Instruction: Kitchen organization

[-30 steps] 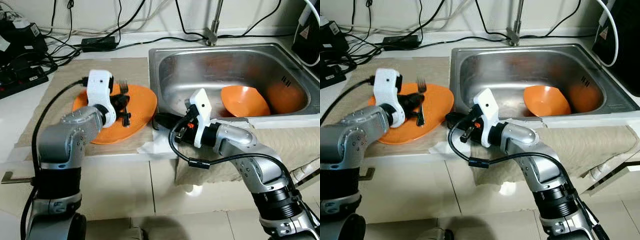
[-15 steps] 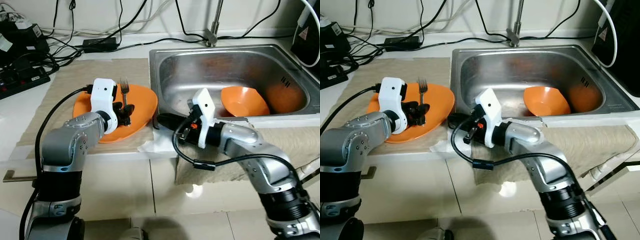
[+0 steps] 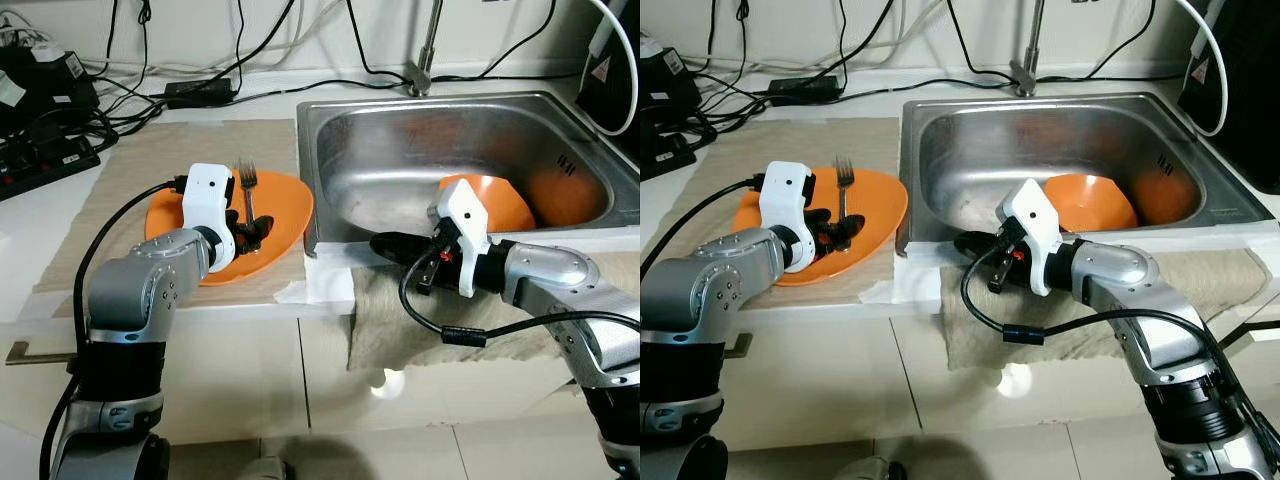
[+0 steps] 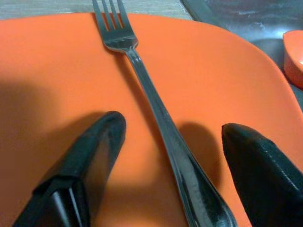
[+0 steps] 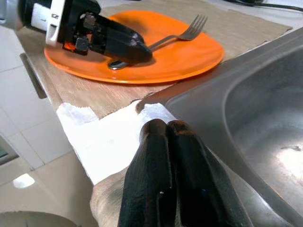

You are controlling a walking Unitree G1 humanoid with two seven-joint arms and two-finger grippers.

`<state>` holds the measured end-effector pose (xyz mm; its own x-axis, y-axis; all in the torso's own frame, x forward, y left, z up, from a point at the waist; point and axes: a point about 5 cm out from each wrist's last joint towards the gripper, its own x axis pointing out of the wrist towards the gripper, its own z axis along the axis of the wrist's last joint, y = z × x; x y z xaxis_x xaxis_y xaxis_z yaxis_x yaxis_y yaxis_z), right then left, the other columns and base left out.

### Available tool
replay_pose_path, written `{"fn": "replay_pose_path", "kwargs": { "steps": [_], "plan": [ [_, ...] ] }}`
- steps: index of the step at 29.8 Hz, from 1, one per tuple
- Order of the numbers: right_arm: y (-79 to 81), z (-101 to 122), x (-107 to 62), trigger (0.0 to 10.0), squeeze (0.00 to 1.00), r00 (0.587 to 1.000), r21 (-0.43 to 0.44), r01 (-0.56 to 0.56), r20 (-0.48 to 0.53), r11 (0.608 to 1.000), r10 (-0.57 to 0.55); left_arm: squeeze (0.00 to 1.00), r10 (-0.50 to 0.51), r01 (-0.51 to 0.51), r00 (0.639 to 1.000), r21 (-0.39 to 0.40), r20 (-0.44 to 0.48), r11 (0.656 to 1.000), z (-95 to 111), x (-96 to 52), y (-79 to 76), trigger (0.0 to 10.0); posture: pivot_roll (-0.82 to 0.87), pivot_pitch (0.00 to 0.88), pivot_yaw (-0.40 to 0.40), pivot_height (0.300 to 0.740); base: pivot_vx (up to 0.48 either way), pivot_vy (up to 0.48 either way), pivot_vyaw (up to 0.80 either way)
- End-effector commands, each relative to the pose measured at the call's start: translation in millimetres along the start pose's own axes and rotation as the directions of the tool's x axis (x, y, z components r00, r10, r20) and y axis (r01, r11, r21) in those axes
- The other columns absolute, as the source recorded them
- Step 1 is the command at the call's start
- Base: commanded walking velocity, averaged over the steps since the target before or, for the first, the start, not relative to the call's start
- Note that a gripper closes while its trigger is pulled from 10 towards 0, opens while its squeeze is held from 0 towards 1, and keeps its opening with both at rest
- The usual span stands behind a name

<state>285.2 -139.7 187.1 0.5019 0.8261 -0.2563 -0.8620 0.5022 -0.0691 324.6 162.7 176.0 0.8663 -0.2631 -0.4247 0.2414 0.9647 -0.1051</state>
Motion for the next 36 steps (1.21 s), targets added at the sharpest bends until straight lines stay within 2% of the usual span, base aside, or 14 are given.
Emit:
{"fn": "replay_pose_path", "kwargs": {
  "steps": [1,12,17,18,36],
  "plan": [
    [3.2,1,-0.1,10.0,0.0,1.0,-0.003,-0.021,-0.007,1.0,0.021,0.0,0.019,-0.019,1.0,0.004,-0.024,1.0,1,1.3,1.4,10.0,0.08,0.02,0.053,0.74,0.0,0.0,0.0],
    [5.9,5,6.5,10.0,0.0,0.999,-0.009,-0.047,0.021,0.999,0.047,0.0,0.022,-0.016,0.992,0.057,-0.122,0.998,-12,4.2,1.6,10.0,0.08,0.022,0.052,0.74,0.0,0.0,0.0],
    [6.6,5,7.9,10.0,0.0,0.999,-0.005,-0.049,0.024,0.999,0.049,0.0,0.012,-0.003,0.991,0.065,-0.134,0.998,-15,5.1,1.0,10.0,0.08,0.022,0.052,0.74,0.0,0.0,0.0],
    [6.6,5,8.3,10.0,0.0,0.999,-0.003,-0.048,0.024,0.999,0.048,0.0,-0.016,0.025,0.992,0.067,-0.128,0.997,-15,5.2,-1.6,0.0,0.08,0.023,0.052,0.74,0.0,0.0,0.0],
    [7.2,6,12.9,10.0,0.0,0.998,0.008,-0.052,0.032,0.999,0.051,0.0,-0.07,0.079,0.993,0.101,-0.094,0.992,-15,7.1,-7.4,0.0,0.08,0.03,0.044,0.74,0.0,0.0,0.0]
  ]
}}
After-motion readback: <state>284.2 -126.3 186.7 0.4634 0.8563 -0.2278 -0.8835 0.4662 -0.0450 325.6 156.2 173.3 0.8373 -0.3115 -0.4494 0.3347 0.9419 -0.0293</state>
